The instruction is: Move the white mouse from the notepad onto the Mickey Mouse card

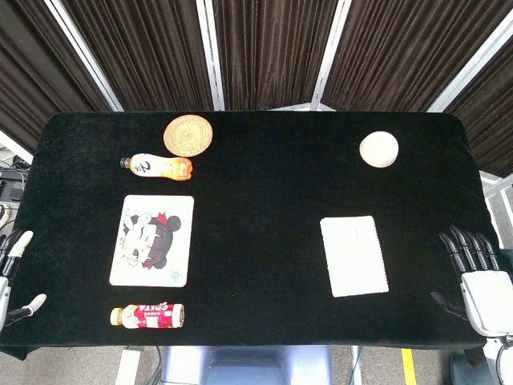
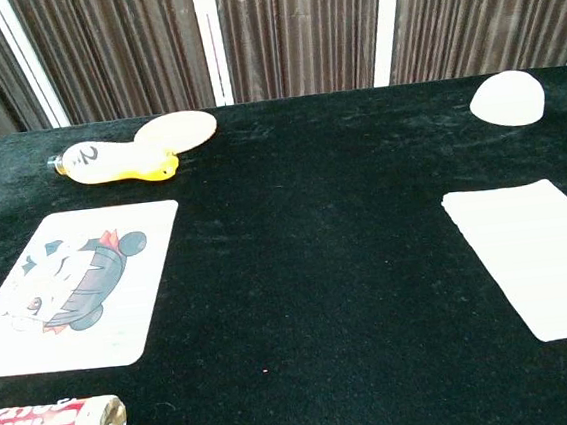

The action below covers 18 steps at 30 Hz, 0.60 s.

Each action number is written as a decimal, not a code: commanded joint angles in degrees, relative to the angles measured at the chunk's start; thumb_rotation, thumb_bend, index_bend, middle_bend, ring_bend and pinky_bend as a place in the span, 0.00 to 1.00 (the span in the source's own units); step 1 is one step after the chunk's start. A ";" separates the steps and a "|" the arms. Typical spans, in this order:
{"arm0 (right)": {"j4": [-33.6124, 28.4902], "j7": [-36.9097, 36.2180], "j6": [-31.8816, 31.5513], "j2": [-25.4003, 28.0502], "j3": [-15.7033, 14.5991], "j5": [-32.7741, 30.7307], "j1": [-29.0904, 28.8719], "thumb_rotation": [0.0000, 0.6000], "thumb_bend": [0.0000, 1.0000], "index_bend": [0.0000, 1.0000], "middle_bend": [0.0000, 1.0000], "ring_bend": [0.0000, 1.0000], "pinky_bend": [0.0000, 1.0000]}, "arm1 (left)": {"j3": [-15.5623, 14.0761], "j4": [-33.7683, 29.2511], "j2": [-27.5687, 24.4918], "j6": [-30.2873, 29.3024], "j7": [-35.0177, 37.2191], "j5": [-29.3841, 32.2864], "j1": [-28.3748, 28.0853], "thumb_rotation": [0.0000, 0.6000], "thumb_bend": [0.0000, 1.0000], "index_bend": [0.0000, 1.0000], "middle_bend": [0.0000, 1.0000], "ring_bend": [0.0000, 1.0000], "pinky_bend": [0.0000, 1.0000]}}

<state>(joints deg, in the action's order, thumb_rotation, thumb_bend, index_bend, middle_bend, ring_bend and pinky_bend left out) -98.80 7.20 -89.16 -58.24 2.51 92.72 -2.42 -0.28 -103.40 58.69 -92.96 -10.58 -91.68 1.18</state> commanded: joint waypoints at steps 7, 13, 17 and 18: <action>0.62 0.29 3.10 -0.54 -0.52 -0.45 -1.28 1.00 0.00 0.00 0.00 0.00 0.00 | 0.04 0.35 0.16 0.45 0.03 0.14 -0.07 1.00 0.00 0.00 0.00 0.00 0.00; 7.09 -5.45 15.27 -0.49 -0.76 3.49 -10.14 1.00 0.00 0.00 0.00 0.00 0.00 | 0.98 0.21 1.16 2.26 -1.91 1.67 -1.20 1.00 0.00 0.00 0.00 0.00 0.00; 20.47 -16.75 21.71 -3.04 -1.64 11.09 -19.11 1.00 0.00 0.02 0.03 0.00 0.00 | 2.15 -0.30 2.19 3.67 -4.69 3.96 -2.17 1.00 0.00 0.00 0.00 0.00 0.00; 23.71 -18.10 21.86 -4.18 -1.89 12.65 -20.55 1.00 0.00 0.05 0.04 0.00 0.00 | 2.41 -0.46 2.40 3.81 -5.13 4.37 -2.33 1.00 0.00 0.00 0.00 0.00 0.00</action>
<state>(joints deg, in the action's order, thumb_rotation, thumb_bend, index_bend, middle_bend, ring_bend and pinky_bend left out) -86.84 -3.05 -72.51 -59.65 1.53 98.58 -15.06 1.60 -103.53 60.61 -89.67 -14.91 -88.09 -0.72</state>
